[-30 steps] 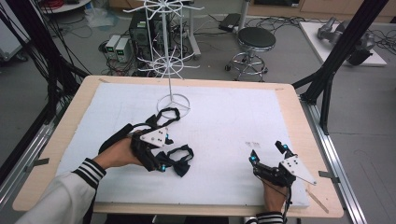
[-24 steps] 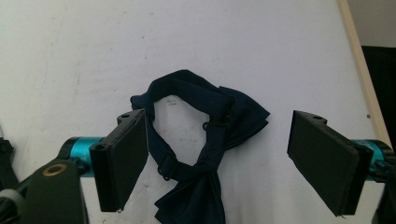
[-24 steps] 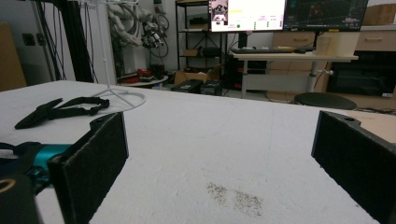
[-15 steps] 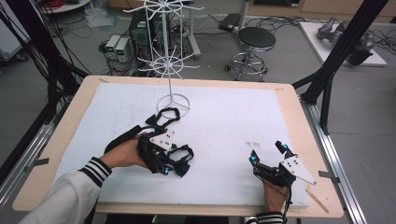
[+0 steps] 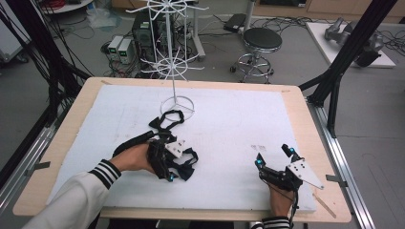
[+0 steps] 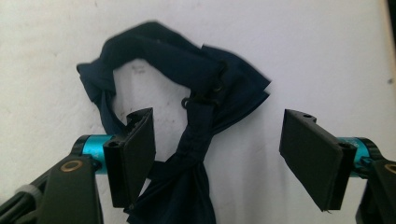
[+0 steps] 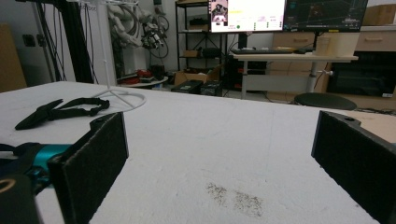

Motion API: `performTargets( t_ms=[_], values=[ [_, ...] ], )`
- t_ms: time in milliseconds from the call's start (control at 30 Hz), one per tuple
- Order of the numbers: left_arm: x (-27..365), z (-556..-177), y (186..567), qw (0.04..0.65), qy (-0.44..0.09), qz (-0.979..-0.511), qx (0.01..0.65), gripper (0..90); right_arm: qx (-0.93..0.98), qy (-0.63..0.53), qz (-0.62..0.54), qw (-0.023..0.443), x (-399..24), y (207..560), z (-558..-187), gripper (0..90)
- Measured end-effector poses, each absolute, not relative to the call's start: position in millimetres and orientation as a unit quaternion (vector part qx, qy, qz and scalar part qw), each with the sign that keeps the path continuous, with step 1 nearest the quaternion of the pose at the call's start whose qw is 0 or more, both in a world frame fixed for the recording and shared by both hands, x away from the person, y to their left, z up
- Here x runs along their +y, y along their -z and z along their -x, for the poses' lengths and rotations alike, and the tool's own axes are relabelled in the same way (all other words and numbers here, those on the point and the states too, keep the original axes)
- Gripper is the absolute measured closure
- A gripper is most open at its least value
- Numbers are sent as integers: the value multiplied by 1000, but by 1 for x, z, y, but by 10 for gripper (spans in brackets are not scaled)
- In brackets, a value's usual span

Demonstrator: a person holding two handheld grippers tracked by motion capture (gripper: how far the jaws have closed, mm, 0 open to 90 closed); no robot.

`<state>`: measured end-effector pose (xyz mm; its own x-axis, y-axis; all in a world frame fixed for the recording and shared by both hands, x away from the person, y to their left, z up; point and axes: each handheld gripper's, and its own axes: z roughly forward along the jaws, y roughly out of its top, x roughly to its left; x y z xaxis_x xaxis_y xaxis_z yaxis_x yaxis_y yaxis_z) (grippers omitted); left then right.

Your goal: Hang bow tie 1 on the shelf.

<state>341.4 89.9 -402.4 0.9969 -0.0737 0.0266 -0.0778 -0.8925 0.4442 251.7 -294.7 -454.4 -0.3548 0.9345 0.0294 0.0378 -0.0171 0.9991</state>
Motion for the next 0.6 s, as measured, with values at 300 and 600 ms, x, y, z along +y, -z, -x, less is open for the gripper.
performTargets(
  t_ms=[300,600],
  values=[
    [86,-346,406,205,-7,-978,-43,374,584,-580,-415,387,-295,455,-252,30],
    [82,-349,410,189,-10,-981,-42,483,585,-579,-415,387,-295,454,-252,30]
  ],
)
